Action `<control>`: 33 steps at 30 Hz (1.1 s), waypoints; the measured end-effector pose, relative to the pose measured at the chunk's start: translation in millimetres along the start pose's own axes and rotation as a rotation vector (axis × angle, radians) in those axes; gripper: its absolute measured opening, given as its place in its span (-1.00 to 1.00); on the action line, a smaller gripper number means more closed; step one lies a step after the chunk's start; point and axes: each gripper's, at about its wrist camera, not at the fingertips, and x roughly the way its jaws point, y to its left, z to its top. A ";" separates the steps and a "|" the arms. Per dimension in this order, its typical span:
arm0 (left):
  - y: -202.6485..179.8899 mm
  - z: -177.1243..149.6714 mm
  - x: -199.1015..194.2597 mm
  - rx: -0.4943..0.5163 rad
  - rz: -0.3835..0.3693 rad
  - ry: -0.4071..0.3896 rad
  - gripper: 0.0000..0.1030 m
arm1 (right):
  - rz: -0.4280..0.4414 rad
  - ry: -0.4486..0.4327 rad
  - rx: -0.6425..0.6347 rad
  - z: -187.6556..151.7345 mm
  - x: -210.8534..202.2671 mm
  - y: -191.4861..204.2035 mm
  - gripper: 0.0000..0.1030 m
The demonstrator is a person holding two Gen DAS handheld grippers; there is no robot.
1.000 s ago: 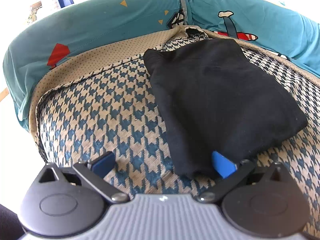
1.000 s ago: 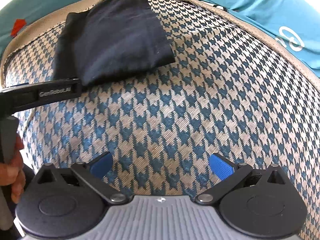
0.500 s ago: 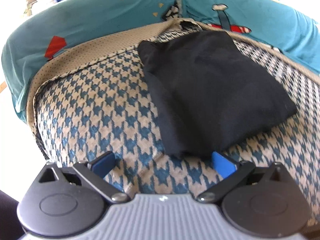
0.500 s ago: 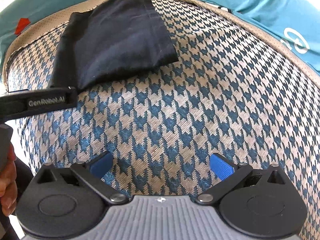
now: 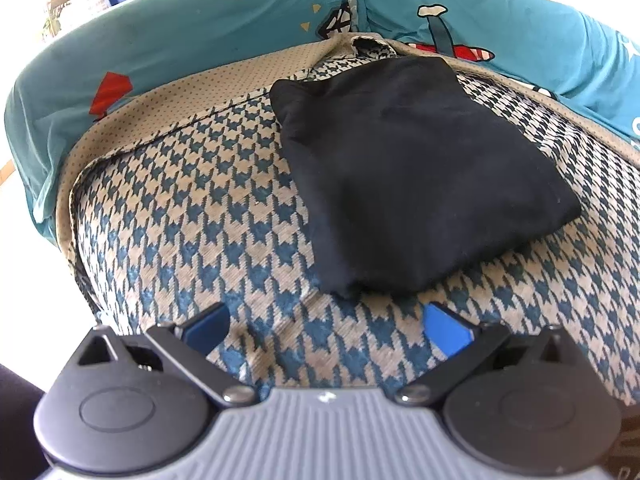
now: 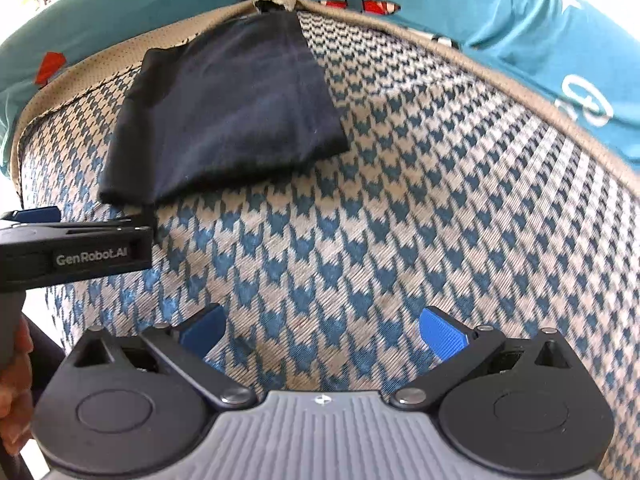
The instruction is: Fold clothes
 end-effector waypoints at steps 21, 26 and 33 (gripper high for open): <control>19.4 24.4 6.5 -0.069 0.053 -0.088 1.00 | -0.008 -0.193 0.260 50.2 20.6 -45.2 1.00; 22.7 22.0 13.6 -0.079 0.059 -0.073 1.00 | -0.017 -0.214 0.309 53.8 31.6 -51.0 1.00; 34.2 19.9 15.9 -0.140 0.018 -0.061 1.00 | -0.113 -0.213 0.229 59.7 45.9 -37.0 1.00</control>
